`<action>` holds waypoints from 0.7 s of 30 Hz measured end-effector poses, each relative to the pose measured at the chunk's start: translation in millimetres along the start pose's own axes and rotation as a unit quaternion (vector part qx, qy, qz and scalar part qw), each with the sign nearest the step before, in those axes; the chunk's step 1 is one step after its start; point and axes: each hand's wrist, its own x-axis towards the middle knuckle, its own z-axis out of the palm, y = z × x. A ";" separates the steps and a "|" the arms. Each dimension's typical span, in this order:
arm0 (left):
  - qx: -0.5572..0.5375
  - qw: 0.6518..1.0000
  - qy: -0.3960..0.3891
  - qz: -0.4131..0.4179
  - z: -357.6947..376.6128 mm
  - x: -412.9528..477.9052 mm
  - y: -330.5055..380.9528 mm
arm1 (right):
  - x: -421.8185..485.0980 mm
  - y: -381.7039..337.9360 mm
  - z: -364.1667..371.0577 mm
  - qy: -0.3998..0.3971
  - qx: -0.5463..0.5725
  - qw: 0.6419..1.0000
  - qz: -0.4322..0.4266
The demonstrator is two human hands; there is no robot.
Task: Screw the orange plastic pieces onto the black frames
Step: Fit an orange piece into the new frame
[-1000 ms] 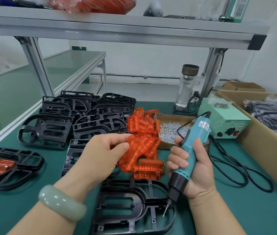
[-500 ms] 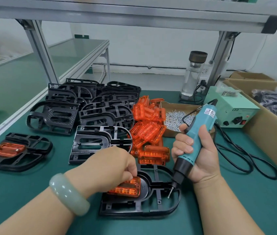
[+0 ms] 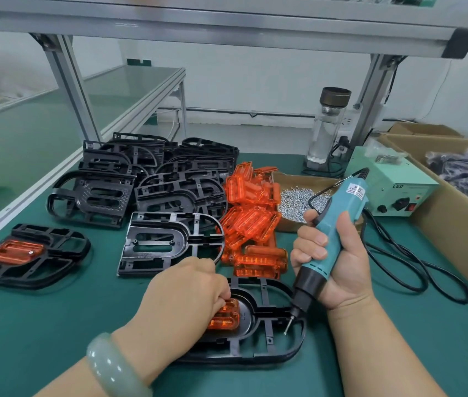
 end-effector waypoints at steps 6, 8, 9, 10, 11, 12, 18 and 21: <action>-0.024 1.000 0.012 -0.006 -1.6 -4.1 -3.3 | 0.0 -0.4 0.0 0.000 -0.003 1.000 -0.003; -0.021 1.000 0.015 0.001 -1.9 -6.8 -7.0 | -0.4 -0.2 -0.1 -0.001 -0.005 1.000 -0.004; -0.027 0.999 0.016 0.007 -3.0 -8.4 -8.0 | -0.5 -0.1 -0.2 -0.001 -0.005 1.000 -0.005; -0.037 0.999 0.013 0.013 -4.6 -10.0 -8.7 | -0.6 -0.1 -0.3 -0.002 -0.006 1.000 -0.006; -0.044 0.999 0.007 0.019 -6.4 -12.4 -9.4 | -0.6 0.0 -0.4 -0.003 -0.007 1.000 -0.007; -0.044 0.999 -0.005 0.024 -8.5 -14.7 -10.1 | -0.6 0.2 -0.4 -0.003 -0.008 1.000 -0.008; 0.009 0.997 -0.069 0.025 -10.4 -15.4 -10.6 | -0.3 0.4 -0.8 -0.006 -0.010 1.000 -0.007; 0.008 0.997 -0.065 0.033 -8.0 -14.9 -8.7 | -1.0 0.3 -1.1 -0.008 -0.011 1.000 -0.007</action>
